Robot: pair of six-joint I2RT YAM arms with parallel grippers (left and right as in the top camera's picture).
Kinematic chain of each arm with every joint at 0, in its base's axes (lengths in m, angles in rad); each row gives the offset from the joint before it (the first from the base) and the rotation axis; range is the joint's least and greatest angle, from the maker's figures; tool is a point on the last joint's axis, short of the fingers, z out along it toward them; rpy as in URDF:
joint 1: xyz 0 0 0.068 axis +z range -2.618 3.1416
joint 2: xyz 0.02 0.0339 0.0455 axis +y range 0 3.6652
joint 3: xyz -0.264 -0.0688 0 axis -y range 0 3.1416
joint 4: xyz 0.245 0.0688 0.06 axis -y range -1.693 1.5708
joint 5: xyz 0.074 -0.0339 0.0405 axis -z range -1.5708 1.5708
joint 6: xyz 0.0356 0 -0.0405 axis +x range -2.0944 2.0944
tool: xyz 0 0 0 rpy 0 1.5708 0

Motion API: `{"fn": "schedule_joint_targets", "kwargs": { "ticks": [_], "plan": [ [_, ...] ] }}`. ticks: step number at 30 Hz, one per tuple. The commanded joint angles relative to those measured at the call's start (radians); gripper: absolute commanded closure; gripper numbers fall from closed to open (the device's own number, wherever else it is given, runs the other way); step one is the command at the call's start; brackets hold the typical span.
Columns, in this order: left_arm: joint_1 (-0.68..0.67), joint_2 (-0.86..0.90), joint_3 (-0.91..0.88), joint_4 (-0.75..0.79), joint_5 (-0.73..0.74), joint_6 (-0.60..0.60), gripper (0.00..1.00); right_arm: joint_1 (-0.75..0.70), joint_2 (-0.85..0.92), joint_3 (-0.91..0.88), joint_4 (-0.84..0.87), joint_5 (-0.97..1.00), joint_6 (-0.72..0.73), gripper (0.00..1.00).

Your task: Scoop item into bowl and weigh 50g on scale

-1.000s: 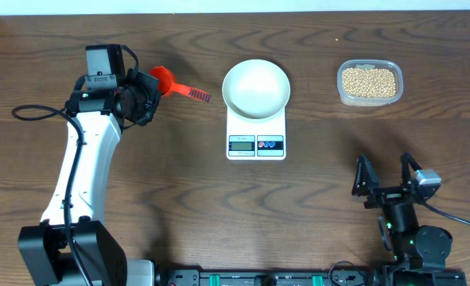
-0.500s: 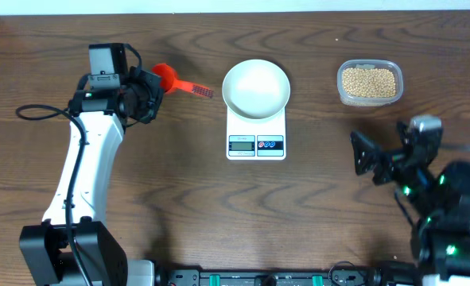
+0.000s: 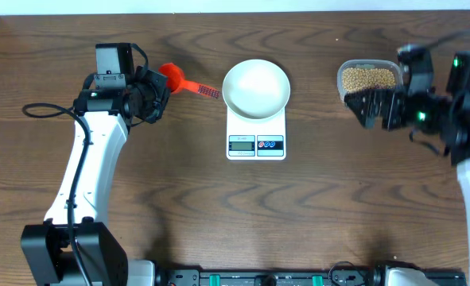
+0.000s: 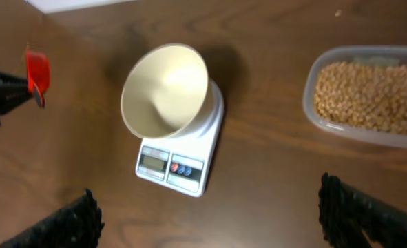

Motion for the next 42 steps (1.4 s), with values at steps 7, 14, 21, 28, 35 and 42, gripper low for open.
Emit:
{"fn": "schedule_joint_targets", "kwargs": {
  "ticks": [7,14,21,28,35,42],
  "plan": [
    [-0.016,-0.015,0.002,-0.066,0.088,-0.002,0.92,0.003,0.089,0.08,0.009,-0.036,-0.018,0.01],
    [-0.069,-0.015,0.002,-0.087,0.088,-0.026,0.93,0.005,0.093,0.079,0.035,-0.095,0.063,0.01],
    [-0.138,-0.014,0.002,-0.086,0.087,-0.211,0.93,0.063,0.116,0.074,0.065,-0.115,0.086,0.18],
    [-0.184,-0.014,0.001,-0.086,0.087,-0.383,0.93,0.113,0.154,0.074,0.125,-0.115,0.121,0.38],
    [-0.224,-0.014,0.001,-0.086,0.04,-0.455,0.93,0.152,0.188,0.074,0.172,-0.153,0.164,0.34],
    [-0.262,-0.014,0.001,-0.082,0.034,-0.467,0.92,0.198,0.254,0.074,0.258,-0.346,0.166,0.28]
  ]
}}
